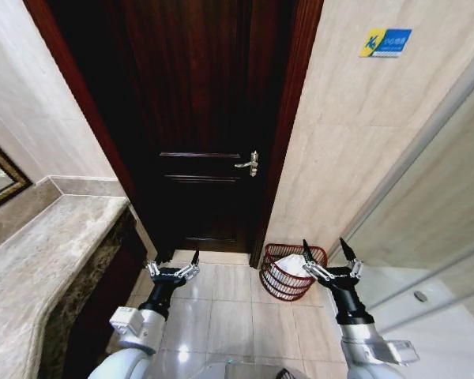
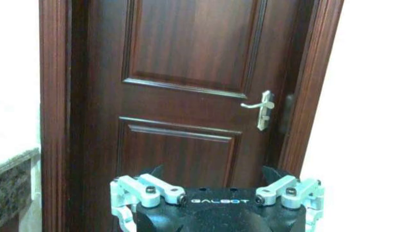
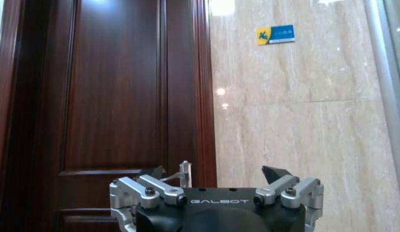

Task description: Discard the used towel into the hamper.

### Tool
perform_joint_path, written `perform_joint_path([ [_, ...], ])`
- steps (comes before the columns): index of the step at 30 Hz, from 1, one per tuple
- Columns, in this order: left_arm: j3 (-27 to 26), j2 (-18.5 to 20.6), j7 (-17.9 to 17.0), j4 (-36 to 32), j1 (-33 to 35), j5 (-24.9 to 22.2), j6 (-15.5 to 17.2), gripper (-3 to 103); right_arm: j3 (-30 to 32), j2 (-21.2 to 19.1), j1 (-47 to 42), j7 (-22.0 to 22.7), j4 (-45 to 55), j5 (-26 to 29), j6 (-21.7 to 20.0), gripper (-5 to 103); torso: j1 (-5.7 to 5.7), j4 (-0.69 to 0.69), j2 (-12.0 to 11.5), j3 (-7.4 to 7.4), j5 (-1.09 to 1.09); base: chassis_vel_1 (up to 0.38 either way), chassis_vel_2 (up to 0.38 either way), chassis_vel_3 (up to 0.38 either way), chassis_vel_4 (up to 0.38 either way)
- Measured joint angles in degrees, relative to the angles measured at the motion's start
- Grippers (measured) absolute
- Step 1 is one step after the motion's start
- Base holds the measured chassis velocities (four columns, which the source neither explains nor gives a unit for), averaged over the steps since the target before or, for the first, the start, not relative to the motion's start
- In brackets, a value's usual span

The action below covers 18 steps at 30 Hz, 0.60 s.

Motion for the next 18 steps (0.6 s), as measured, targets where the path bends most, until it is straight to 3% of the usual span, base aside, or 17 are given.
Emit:
perform_joint_path([
  [12, 0.00, 0.00, 0.00, 0.00, 0.00, 0.00, 0.00, 100, 0.21, 0.00, 0.25, -0.35, -1.02, 0.28, 3.00, 100, 0.00, 0.00, 0.00, 0.00, 0.00, 0.038, -0.042, -0.037, 0.041],
  [18, 0.00, 0.00, 0.00, 0.00, 0.00, 0.00, 0.00, 100, 0.62, 0.00, 0.46, -1.32, -2.55, 0.21, 6.65, 100, 0.02, 0.00, -0.01, 0.01, 0.00, -0.025, -0.003, -0.010, -0.026],
])
